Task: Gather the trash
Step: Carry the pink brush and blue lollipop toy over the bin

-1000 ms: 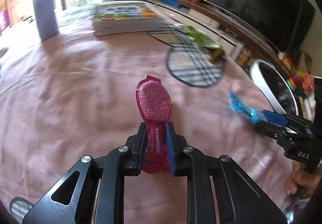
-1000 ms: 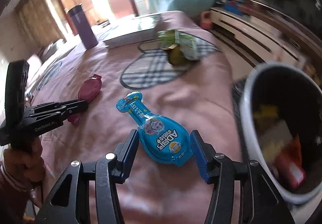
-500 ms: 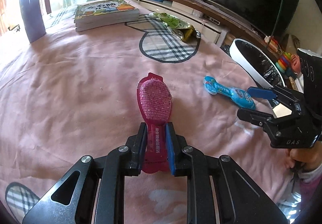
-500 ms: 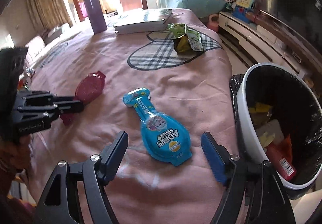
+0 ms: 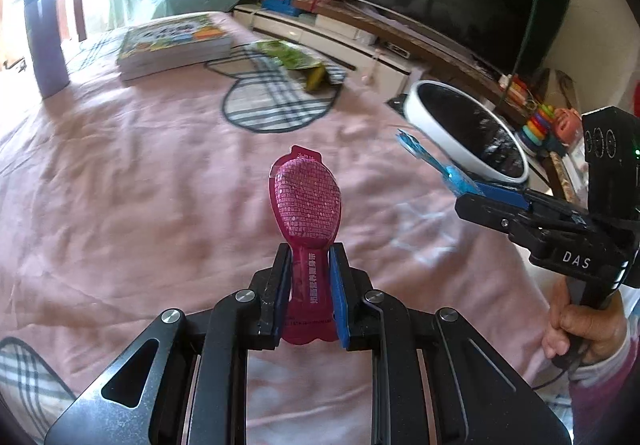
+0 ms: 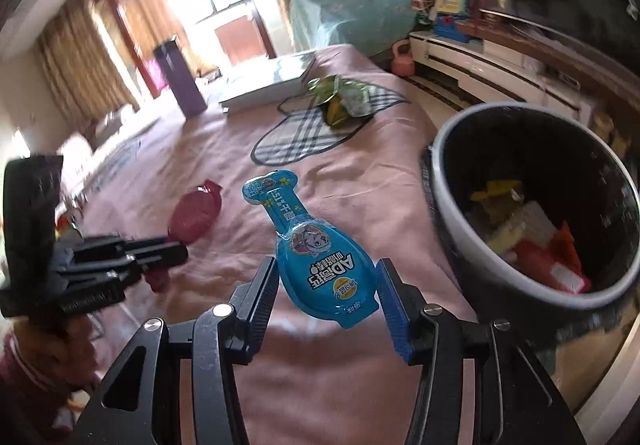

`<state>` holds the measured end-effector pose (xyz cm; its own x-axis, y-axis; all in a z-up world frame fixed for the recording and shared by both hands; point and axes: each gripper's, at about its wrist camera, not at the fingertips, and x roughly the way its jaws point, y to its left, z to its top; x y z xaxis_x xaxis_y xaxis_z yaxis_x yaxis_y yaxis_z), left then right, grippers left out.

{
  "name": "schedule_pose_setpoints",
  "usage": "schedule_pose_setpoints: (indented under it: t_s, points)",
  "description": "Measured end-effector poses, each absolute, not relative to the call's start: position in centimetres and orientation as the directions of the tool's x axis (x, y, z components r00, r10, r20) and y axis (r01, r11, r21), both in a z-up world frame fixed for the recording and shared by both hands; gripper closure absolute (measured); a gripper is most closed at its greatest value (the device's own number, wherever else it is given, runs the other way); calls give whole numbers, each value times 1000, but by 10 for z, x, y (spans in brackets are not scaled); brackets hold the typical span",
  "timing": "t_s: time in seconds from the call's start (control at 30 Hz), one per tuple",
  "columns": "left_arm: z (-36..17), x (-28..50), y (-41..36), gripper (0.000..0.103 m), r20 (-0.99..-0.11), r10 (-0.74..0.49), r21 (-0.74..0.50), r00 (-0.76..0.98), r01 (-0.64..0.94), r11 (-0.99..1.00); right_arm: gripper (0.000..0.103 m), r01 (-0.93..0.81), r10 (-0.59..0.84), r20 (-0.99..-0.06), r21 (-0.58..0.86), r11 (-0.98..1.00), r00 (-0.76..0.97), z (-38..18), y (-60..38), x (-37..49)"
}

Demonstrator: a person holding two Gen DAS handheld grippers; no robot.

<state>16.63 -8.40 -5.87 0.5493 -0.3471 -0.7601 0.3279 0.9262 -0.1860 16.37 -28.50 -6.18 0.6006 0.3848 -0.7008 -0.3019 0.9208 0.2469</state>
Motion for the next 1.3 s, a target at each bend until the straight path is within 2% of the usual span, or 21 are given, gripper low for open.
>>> schedule_pose_setpoints:
  t_s: [0.53, 1.3]
  points:
    - [-32, 156, -159, 86, -735, -403, -158, 545, 441, 884, 52, -155, 333, -625, 323, 934, 706, -37, -360, 129]
    - [-12, 172, -225, 86, -716, -437, -127, 545, 513, 849, 52, -48, 250, -601, 331, 942, 759, -26, -419, 131]
